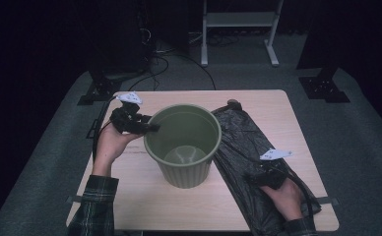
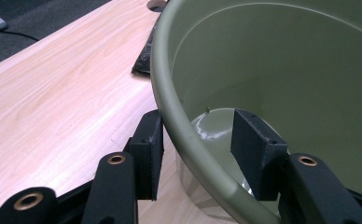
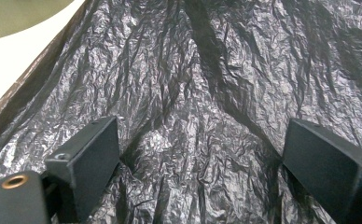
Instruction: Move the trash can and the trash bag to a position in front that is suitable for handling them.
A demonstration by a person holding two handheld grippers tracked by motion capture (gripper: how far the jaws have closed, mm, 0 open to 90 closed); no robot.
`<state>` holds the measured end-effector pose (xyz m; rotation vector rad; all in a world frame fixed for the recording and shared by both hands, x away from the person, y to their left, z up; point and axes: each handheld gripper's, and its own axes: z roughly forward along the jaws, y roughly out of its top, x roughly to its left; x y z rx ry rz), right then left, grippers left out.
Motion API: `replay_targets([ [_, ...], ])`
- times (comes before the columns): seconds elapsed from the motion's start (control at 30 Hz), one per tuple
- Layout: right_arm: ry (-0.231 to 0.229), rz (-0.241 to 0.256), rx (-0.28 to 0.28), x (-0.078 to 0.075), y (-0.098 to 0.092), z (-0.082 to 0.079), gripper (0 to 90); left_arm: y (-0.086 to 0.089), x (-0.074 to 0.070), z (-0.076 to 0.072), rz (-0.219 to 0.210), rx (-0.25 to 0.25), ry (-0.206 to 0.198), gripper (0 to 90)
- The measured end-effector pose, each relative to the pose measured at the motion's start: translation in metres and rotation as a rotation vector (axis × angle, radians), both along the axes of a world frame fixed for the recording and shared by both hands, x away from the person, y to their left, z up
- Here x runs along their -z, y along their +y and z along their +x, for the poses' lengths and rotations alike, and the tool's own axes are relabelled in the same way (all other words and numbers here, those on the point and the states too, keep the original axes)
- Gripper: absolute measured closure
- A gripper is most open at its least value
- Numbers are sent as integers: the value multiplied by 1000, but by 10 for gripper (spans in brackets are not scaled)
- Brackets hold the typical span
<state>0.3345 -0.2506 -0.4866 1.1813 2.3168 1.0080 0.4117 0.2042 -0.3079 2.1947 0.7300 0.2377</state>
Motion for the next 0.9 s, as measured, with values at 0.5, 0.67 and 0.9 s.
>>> replay_targets([
  [0.5,0,0,0,0,0,0,100,-22,-1,-13,-7,90,21,580],
  [0.67,0,0,0,0,0,0,101,-26,0,-18,-6,108,12,576],
  [0.9,0,0,0,0,0,0,101,-19,-3,-16,-68,50,1,352],
])
